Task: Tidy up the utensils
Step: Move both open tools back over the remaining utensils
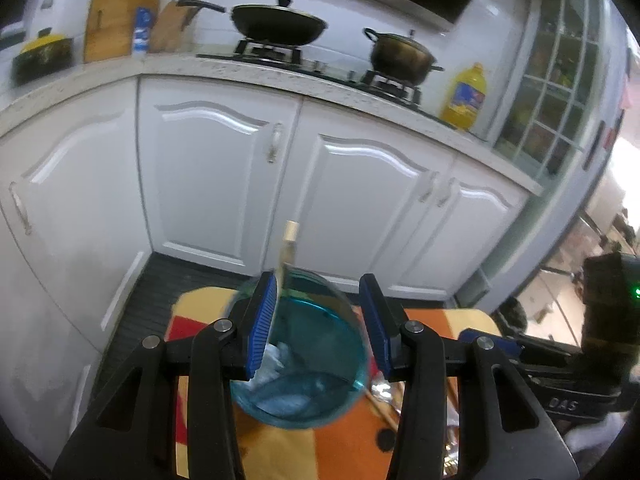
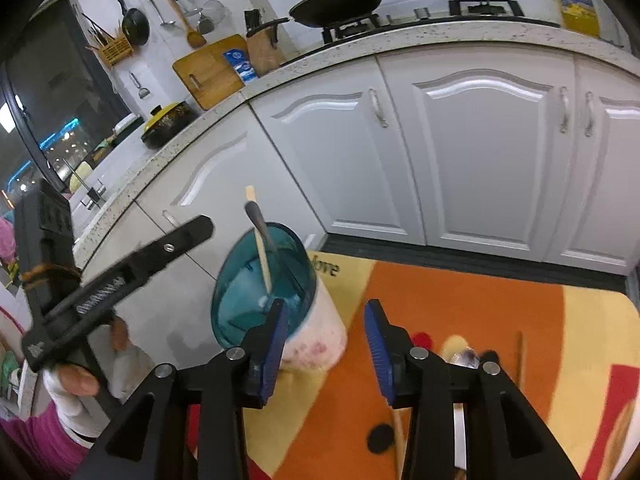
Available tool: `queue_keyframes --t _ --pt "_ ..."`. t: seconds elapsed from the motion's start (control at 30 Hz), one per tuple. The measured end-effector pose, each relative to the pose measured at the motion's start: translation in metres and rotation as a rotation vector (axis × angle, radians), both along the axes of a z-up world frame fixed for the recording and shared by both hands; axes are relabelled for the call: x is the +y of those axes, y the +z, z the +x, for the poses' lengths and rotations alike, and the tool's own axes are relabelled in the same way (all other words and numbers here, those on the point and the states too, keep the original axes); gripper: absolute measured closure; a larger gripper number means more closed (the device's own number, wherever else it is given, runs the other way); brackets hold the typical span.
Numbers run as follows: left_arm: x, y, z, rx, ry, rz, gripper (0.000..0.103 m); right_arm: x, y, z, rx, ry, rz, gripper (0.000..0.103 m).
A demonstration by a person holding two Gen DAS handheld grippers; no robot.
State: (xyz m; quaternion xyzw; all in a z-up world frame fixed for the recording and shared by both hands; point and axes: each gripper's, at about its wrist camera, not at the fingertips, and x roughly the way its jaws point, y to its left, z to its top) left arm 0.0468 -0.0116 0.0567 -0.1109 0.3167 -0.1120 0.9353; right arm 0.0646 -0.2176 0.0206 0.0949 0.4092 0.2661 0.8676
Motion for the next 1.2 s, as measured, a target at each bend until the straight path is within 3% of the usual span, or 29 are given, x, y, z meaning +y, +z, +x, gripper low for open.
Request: queue_keyframes --t 0.2,0.33,0.83,1.2 --pt "-0.028 0.006 -0.019 0.007 -0.084 0.008 0.060 -0.028 0.007 -0.023 -0.019 -0.042 -0.016 0.062" --pt "-0.045 0.006 -0.028 0.016 -0.126 0.022 0.053 -0.047 0.008 -0.037 -0.019 -0.077 -0.033 0.061" --pt "-0.091 -0.021 -0.057 0.109 -0.220 0.112 0.053 -0.124 0.001 -0.085 -0.010 -0.240 -0.098 0.060" --pt "-0.112 -0.041 -0.064 0.147 -0.241 0.171 0.053 -0.124 -0.014 -0.096 0.009 -0.243 -0.108 0.060"
